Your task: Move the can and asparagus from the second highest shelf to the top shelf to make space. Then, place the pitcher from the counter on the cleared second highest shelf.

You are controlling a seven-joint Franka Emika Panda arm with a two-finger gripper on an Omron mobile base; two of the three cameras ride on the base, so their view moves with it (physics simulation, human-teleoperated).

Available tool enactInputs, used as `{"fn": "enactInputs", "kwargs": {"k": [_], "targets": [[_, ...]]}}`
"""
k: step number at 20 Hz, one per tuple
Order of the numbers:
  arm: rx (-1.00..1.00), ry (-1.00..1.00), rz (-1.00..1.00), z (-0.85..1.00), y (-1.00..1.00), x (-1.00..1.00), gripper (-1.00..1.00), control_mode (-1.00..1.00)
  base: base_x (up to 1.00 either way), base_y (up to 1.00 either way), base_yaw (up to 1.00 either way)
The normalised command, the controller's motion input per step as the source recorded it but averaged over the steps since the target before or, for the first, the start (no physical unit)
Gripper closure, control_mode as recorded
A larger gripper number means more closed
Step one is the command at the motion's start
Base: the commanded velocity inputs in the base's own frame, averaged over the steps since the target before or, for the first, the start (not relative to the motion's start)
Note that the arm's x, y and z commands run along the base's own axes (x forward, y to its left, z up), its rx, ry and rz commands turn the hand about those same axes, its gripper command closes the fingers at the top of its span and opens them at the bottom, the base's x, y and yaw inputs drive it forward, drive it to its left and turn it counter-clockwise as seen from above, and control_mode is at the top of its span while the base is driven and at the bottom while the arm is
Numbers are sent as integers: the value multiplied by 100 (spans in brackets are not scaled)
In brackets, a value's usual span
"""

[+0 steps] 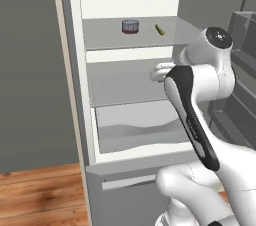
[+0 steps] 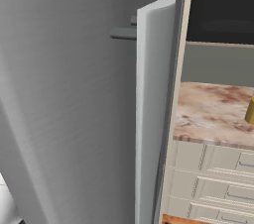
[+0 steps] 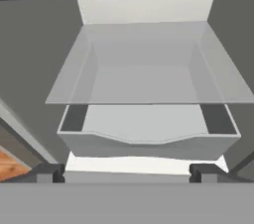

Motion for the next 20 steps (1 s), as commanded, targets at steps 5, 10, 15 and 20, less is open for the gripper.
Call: {"fn": "enactInputs", "kwargs": {"k": [5, 10, 15, 20], "targets": [[-6, 10, 1, -29, 0, -24, -100, -100, 0, 0, 0], [0, 1, 0, 0, 0, 0, -100, -100, 0, 0, 0], [0, 0, 0, 0, 0, 0, -100, -100, 0, 0, 0], [0, -1, 0, 0, 0, 0, -100, -100, 0, 0, 0]]}}
